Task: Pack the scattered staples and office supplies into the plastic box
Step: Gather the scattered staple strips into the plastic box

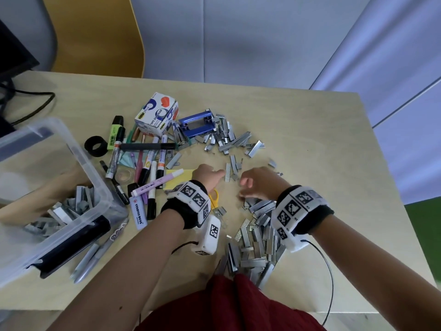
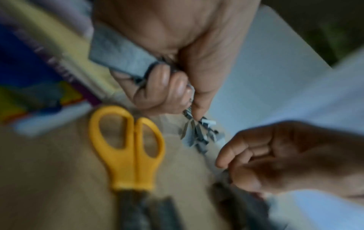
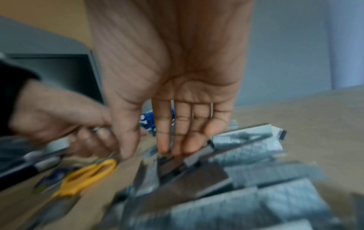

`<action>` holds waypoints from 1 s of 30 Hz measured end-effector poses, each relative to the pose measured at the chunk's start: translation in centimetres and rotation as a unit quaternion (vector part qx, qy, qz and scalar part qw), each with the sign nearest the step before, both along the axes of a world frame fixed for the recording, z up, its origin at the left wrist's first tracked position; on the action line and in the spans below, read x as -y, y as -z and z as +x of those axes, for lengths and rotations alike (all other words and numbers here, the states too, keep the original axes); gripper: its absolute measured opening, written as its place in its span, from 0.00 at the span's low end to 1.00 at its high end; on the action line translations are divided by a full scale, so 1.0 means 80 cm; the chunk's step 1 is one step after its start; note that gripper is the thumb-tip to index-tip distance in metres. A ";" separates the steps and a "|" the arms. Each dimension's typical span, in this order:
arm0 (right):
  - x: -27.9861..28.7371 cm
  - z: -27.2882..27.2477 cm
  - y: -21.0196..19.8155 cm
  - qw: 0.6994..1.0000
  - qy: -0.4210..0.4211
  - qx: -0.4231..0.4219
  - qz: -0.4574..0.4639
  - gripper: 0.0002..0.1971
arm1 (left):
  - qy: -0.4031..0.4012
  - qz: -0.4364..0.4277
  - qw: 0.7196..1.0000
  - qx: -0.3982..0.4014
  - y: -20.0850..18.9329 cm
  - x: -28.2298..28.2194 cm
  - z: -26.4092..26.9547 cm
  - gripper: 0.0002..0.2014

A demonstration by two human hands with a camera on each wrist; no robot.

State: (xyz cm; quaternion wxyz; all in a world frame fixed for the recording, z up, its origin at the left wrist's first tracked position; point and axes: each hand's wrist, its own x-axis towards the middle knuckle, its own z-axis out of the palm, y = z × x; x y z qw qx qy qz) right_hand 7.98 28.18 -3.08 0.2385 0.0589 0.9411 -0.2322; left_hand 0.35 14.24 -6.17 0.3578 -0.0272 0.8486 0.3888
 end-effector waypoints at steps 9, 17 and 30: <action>0.027 0.013 0.021 0.994 -0.044 -0.040 0.095 0.10 | 0.194 -0.196 0.946 -0.172 -0.002 -0.031 0.001 0.32; 0.005 0.009 0.011 0.983 0.107 -0.090 -0.120 0.04 | 0.262 -0.208 0.915 -0.228 0.004 -0.027 0.004 0.16; -0.030 0.009 0.008 0.508 0.505 0.005 -0.697 0.12 | 0.286 -0.268 0.867 -0.308 0.008 -0.006 0.007 0.14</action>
